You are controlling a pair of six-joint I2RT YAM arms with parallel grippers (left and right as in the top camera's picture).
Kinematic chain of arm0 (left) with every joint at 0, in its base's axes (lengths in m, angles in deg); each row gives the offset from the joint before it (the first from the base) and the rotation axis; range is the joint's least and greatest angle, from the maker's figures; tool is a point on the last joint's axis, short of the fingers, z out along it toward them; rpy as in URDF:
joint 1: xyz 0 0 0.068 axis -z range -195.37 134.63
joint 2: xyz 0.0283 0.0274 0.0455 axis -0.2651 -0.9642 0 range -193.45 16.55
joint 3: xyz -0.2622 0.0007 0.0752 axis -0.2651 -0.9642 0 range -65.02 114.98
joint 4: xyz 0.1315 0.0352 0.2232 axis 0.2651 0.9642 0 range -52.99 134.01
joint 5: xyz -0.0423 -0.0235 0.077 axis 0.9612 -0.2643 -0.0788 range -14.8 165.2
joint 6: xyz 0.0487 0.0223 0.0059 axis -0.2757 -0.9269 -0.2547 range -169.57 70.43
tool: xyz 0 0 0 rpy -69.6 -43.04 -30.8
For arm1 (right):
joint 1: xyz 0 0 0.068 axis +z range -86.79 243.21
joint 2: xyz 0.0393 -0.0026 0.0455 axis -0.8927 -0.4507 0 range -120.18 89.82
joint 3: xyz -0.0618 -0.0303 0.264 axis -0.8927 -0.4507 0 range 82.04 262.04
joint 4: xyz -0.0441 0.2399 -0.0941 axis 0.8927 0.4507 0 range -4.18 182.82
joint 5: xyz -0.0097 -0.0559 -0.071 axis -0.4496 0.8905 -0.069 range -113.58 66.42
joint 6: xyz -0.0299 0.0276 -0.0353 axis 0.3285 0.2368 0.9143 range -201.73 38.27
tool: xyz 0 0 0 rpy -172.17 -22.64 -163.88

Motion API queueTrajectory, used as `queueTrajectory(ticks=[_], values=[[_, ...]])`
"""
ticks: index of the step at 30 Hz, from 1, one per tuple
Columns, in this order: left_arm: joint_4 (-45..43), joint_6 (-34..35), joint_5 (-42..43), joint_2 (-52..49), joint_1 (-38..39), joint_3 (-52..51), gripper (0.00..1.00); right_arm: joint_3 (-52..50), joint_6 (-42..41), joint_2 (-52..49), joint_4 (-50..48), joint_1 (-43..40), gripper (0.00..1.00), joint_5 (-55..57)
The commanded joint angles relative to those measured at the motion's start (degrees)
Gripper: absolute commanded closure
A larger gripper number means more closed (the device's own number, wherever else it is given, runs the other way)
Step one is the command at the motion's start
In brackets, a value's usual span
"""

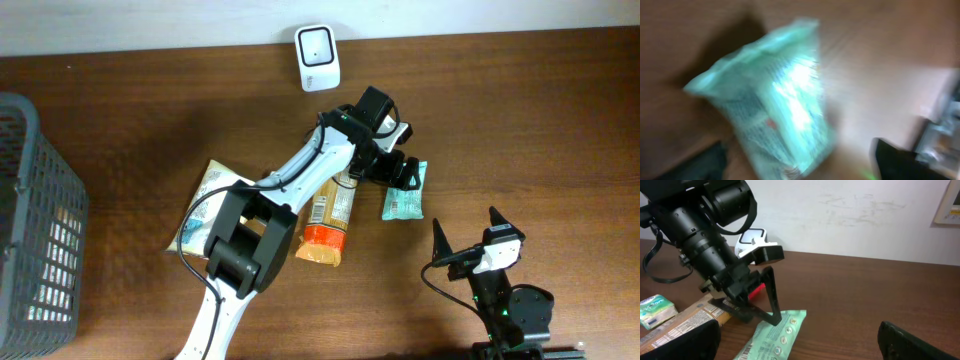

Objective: Scan the item barcode
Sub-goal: 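Place the mint-green wipes pack right of the pasta with the left gripper, then take the white tube from the basket with the left gripper, place it beside pasta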

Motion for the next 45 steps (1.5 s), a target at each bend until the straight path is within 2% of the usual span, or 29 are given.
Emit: queueTrajectory(ticks=[1, 3, 5, 8, 11, 16, 19, 21, 22, 25, 27, 29, 31, 34, 37, 40, 43, 45], values=[[1.9, -0.8, -18.6, -0.5, -1.3, 1.8, 0.01, -0.4, -0.1, 0.4, 0.2, 0.3, 0.01, 0.1], [6.3, -2.4, -21.6, 1.3, -3.1, 7.1, 0.01, -0.4, -0.1, 0.4, 0.2, 0.3, 0.01, 0.1], [19.8, -2.9, -33.5, 7.1, -7.4, 22.7, 0.01, -0.4, -0.1, 0.4, 0.2, 0.3, 0.01, 0.1], [33.1, -2.9, -36.8, 15.0, -16.1, 38.9, 0.01, -0.4, -0.1, 0.4, 0.2, 0.3, 0.02, 0.1], [40.6, -2.8, -40.7, 22.1, -27.5, 41.7, 0.01, -0.4, -0.1, 0.4, 0.2, 0.3, 0.01, 0.1], [50.0, 2.1, -46.9, 33.7, -50.8, 41.7, 0.01, -0.4, -0.1, 0.4, 0.2, 0.3, 0.01, 0.1], [50.0, 2.3, -41.8, 36.8, -68.1, 36.9, 0.01, -0.4, -0.1, 0.4, 0.2, 0.3, 0.01, 0.1], [50.0, 6.8, -41.7, 36.8, -77.2, 28.6, 0.01, -0.4, -0.1, 0.4, 0.2, 0.3, 0.02, 0.1], [47.6, 7.6, -41.5, 36.8, -83.0, 20.6, 0.01, -0.4, -0.1, 0.4, 0.2, 0.3, 0.01, 0.1], [37.2, 6.0, -38.9, 36.7, -88.6, 5.1, 0.00, -0.4, -0.1, 0.4, 0.2, 0.3, 0.01, 0.1], [27.3, -3.4, -29.5, 36.7, -89.9, -5.3, 0.00, -0.4, -0.1, 0.4, 0.2, 0.3, 0.02, 0.1], [23.1, -11.1, -23.3, 36.4, -91.2, -10.3, 0.00, -0.4, -0.1, 0.4, 0.2, 0.3, 0.01, 0.1], [18.6, -24.1, -8.5, 36.4, -92.7, -14.3, 0.01, -0.4, -0.1, 0.4, 0.2, 0.3, 0.01, 0.1], [15.6, -27.5, -9.0, 35.5, -92.8, -19.4, 0.03, -0.4, -0.1, 0.4, 0.2, 0.3, 0.02, 0.1], [10.9, -27.6, -12.8, 34.9, -92.9, -25.2, 0.06, -0.4, -0.1, 0.4, 0.2, 0.3, 0.01, 0.1], [9.8, -30.5, -14.1, 31.3, -93.0, -25.9, 0.16, -0.4, -0.1, 0.4, 0.2, 0.3, 0.01, 0.1], [9.9, -31.4, -14.0, 26.0, -93.0, -25.9, 0.16, -0.4, -0.1, 0.4, 0.2, 0.3, 0.01, 0.1], [10.1, -33.5, -10.5, 23.2, -93.0, -25.9, 0.16, -0.4, -0.1, 0.4, 0.2, 0.3, 0.01, 0.1]])
